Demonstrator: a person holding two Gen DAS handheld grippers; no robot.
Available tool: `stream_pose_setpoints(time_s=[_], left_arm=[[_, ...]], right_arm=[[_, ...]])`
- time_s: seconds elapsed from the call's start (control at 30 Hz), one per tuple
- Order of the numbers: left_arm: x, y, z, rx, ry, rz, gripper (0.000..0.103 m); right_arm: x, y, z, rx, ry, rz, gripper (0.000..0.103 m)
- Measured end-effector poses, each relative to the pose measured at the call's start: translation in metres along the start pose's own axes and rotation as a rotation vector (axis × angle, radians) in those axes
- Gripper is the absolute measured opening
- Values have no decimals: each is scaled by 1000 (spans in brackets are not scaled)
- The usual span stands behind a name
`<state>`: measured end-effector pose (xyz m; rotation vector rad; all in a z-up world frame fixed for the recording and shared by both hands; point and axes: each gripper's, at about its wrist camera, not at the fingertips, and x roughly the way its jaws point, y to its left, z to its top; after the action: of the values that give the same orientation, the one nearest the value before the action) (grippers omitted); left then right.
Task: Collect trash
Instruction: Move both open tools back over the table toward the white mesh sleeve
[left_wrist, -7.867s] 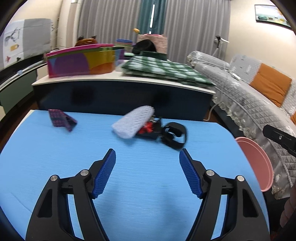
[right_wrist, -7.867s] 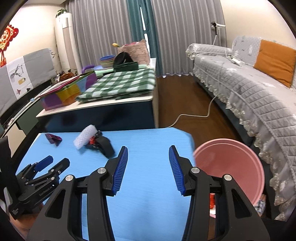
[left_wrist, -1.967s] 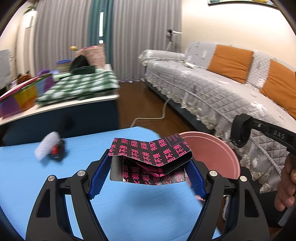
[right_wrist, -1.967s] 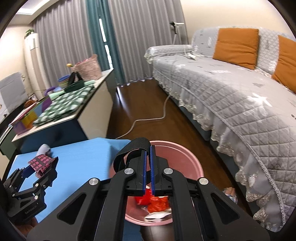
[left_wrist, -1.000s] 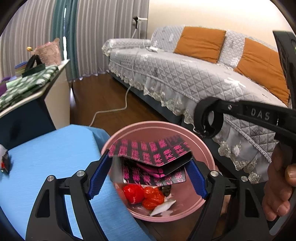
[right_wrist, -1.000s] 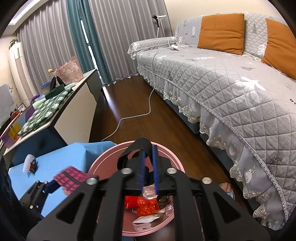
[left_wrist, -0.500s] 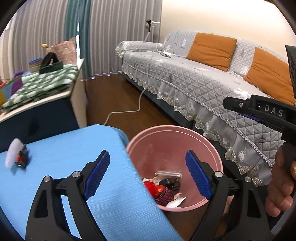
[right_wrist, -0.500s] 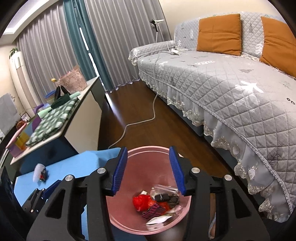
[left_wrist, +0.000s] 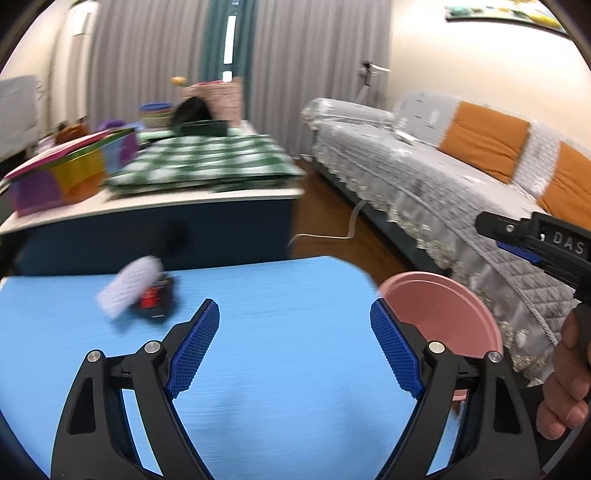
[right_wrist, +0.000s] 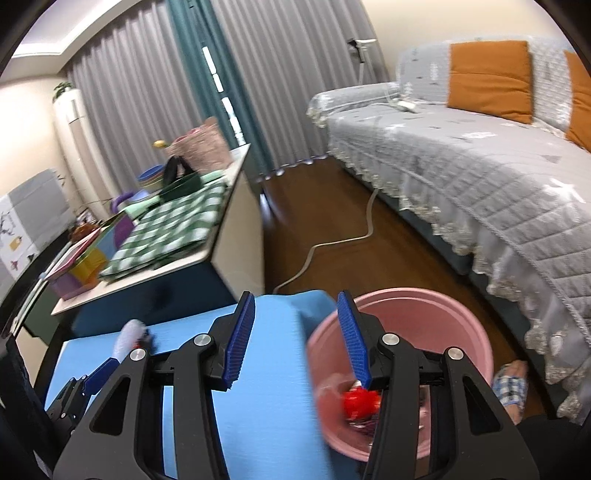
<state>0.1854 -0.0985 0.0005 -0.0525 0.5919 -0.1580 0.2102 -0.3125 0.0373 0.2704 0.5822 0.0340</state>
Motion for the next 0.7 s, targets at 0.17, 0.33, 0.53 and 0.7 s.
stream_pose_setpoints(time_s=[0.17,0.33,0.53,0.7], left_arm=[[-5,58,-6,-72,2,89,81],[-8,108,-13,-132,-1,158,80],[1,145,-17,-179,14,212,76],[15,161,-15,-211,36,230,76]], right_arm=[[21,40,-9,6,22,68,48],[41,75,-23,-22,54,129,48],[65,92,-34,-11,96,171,48],[78,100,-39,10,113,191,48]])
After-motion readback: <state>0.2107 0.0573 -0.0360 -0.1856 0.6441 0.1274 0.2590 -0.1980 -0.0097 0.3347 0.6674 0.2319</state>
